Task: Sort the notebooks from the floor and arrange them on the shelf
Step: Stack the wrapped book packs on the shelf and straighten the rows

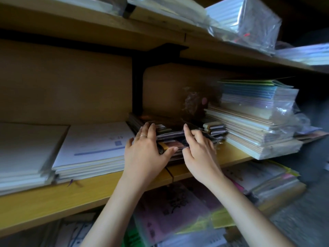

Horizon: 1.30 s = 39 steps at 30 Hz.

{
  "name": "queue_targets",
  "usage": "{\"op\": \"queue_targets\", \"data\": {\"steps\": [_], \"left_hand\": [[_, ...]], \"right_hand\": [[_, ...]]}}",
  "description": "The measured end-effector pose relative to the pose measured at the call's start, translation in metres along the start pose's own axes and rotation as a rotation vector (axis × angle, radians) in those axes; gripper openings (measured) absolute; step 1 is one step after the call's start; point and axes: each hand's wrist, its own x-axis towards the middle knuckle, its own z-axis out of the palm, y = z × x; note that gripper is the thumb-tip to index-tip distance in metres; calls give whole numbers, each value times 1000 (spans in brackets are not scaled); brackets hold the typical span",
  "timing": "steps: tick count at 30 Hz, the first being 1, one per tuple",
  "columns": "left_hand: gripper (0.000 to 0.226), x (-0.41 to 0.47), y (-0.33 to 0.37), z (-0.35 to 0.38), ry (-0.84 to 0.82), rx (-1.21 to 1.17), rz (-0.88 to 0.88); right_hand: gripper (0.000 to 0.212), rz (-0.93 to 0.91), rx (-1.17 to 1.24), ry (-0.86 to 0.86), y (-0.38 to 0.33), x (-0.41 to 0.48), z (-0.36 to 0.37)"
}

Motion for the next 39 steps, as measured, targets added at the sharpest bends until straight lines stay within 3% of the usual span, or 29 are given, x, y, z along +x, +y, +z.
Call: {"op": "queue_targets", "data": {"steps": [2,4,6,9,13,19,28,39], "left_hand": [[91,0,-2,1,-1,-32,-2],[95,-3,-3,0,-15,-116,0],[102,-12,-2,-2,-14,-209,-1],[104,-29,-1,-4,78,-144,11],[78,-42,0,-5,93,-39,-64],[44,-38,-8,5,87,-129,-83],[41,-31,-15,9,55,-287,-102],[37,-25,-9,15,84,-200,-130]], "right_hand": [[59,-32,30,-8,3,0,0],[60,-59,206,26,8,-4,0],[59,-55,345,168,16,-12,1],[51,30,272,364,32,-28,2],[53,158,281,185,51,-35,2],[71,113,328,25,47,-28,0],[65,30,185,100,40,-25,5],[61,20,64,66,37,-10,8]]}}
